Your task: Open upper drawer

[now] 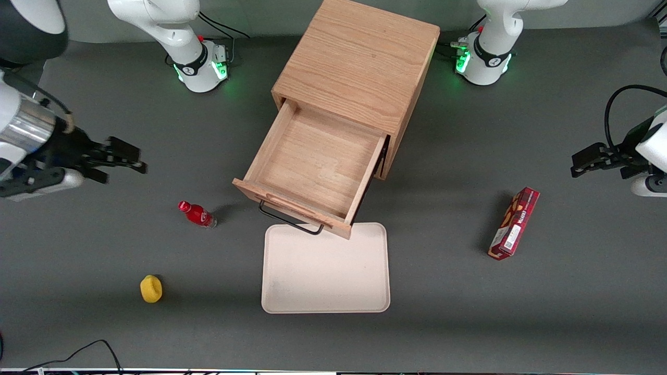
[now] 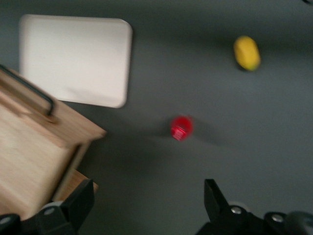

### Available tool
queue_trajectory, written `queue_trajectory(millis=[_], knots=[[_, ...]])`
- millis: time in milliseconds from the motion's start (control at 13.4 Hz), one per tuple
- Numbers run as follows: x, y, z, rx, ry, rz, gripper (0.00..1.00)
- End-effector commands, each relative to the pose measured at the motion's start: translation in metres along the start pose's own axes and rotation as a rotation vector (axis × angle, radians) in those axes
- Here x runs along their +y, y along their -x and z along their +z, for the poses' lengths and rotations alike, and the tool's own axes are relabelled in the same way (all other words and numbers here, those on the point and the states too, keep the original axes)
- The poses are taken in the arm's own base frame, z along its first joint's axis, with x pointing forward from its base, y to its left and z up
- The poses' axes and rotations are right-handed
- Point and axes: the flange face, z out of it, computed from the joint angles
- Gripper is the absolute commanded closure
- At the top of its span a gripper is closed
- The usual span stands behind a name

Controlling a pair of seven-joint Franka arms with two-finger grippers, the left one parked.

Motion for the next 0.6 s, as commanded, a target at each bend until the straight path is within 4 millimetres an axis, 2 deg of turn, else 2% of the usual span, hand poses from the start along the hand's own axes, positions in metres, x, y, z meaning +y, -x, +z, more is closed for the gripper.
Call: queue_trajectory(millis=[0,224,522], knots=[[0.0331,0.0370,0.0005,-0.029,0.117,0.081,0.00],[0.0328,0.0348,-0.0017,-0.003,0.173,0.224,0.00],[0.0273,0.0340,-0.0082,0.010,0.168,0.223,0.00]])
